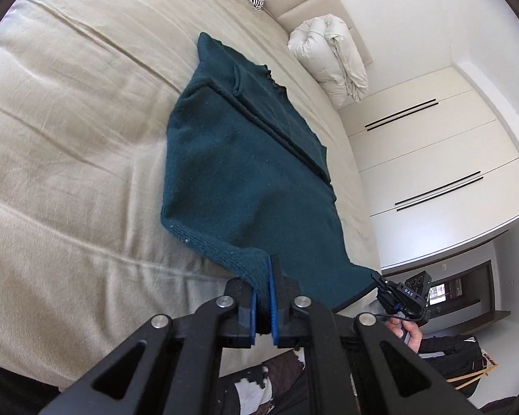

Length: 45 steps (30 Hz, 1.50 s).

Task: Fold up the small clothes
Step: 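Lift the hem with both grippers and fold it toward the collar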

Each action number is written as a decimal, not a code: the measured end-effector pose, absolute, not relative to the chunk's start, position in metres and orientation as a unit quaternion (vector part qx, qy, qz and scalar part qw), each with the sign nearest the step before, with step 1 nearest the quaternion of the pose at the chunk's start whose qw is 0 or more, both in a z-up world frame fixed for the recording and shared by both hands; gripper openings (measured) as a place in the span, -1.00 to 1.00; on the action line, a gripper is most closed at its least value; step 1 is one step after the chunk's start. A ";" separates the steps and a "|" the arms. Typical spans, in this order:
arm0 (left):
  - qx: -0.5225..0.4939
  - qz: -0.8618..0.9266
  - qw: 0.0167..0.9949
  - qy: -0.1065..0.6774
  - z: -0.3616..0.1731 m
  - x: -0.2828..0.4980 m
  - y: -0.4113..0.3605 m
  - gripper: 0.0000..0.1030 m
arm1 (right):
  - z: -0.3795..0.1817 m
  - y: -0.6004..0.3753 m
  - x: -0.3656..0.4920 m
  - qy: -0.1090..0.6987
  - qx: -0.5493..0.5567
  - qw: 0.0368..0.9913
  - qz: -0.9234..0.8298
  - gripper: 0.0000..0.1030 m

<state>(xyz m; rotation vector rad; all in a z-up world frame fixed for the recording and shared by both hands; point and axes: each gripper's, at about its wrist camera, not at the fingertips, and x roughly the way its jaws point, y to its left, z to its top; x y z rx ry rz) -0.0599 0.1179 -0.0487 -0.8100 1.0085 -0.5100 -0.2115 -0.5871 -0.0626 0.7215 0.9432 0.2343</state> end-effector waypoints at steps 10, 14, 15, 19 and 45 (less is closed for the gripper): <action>-0.429 -0.252 0.764 0.410 -0.025 -0.013 0.126 -0.86 | -0.021 -0.571 -0.150 0.395 0.343 0.842 0.133 -0.86; -0.449 -0.253 0.755 0.405 -0.023 0.010 0.127 -0.86 | -0.016 -0.567 -0.126 0.388 0.341 0.847 0.127 -0.86; -0.449 -0.253 0.756 0.403 -0.022 0.016 0.128 -0.86 | -0.015 -0.567 -0.120 0.387 0.339 0.849 0.124 -0.86; -0.452 -0.254 0.758 0.396 -0.016 0.036 0.132 -0.86 | -0.011 -0.568 -0.099 0.382 0.335 0.854 0.113 -0.86; -0.502 -0.219 0.739 0.393 -0.041 0.181 0.151 -0.86 | -0.026 -0.574 0.054 0.382 0.299 0.873 0.051 -0.86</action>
